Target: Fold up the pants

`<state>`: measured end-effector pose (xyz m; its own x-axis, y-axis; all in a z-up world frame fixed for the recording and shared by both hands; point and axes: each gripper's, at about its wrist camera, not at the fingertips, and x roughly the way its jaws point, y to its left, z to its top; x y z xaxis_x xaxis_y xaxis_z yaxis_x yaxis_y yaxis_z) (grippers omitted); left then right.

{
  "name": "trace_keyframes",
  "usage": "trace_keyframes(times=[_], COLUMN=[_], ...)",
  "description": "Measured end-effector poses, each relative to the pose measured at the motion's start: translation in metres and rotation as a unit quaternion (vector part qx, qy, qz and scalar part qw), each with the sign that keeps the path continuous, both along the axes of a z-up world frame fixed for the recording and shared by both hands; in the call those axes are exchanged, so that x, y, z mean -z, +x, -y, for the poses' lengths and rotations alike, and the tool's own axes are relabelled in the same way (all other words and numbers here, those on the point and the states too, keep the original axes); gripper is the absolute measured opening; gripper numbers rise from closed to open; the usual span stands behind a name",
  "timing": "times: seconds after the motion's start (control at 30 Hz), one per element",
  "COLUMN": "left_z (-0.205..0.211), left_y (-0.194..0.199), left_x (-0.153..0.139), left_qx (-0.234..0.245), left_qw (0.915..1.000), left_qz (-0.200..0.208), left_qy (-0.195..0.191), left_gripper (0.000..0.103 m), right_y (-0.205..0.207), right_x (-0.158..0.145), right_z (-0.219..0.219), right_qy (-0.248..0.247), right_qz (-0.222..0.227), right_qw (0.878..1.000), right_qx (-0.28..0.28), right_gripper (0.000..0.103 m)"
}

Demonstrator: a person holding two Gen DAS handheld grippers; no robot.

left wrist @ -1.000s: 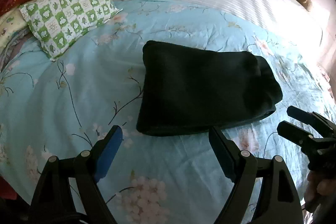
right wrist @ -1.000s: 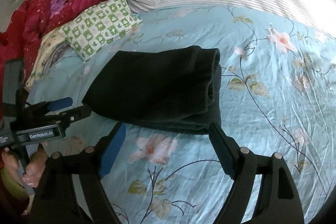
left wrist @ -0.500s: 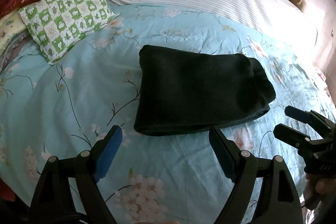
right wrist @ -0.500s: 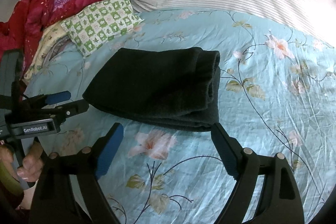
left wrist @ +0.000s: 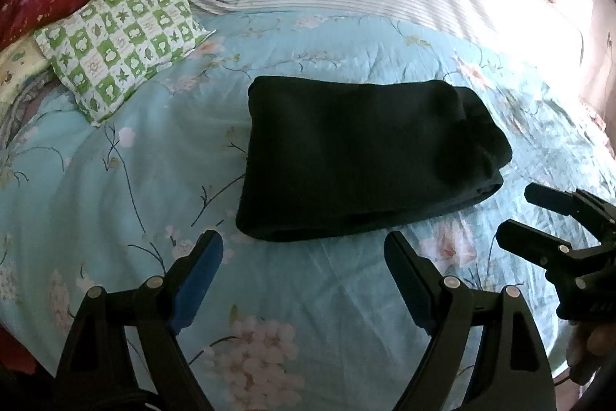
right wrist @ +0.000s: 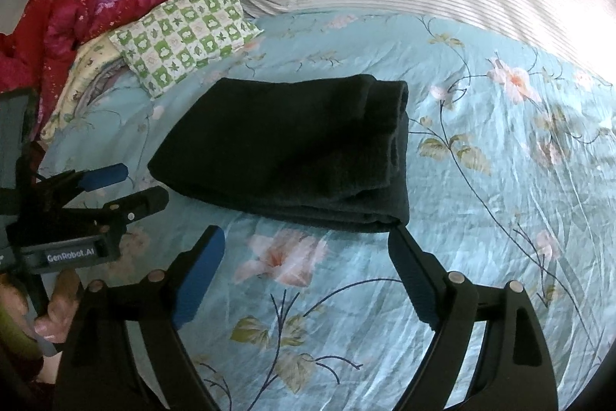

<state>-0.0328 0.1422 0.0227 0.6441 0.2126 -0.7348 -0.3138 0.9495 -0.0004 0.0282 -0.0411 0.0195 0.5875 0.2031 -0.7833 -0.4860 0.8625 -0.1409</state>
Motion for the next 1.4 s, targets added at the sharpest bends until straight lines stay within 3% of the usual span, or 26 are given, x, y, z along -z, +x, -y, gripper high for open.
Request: trace_keyframes(times=[0.93, 1.4], left_z=[-0.008, -0.009], left_y=[0.000, 0.004], left_x=[0.002, 0.005], left_qx=[-0.016, -0.012], left_qw=[0.9996, 0.9998], left_qz=[0.019, 0.013], left_qy=[0.015, 0.012], left_gripper=[0.088, 0.089], right_y=[0.003, 0.007], right_x=[0.009, 0.014], right_z=[-0.003, -0.005], right_qy=[0.020, 0.016], right_qz=[0.040, 0.031], right_qw=[0.999, 0.999], right_qx=[-0.009, -0.011], right_gripper=[0.088, 0.088])
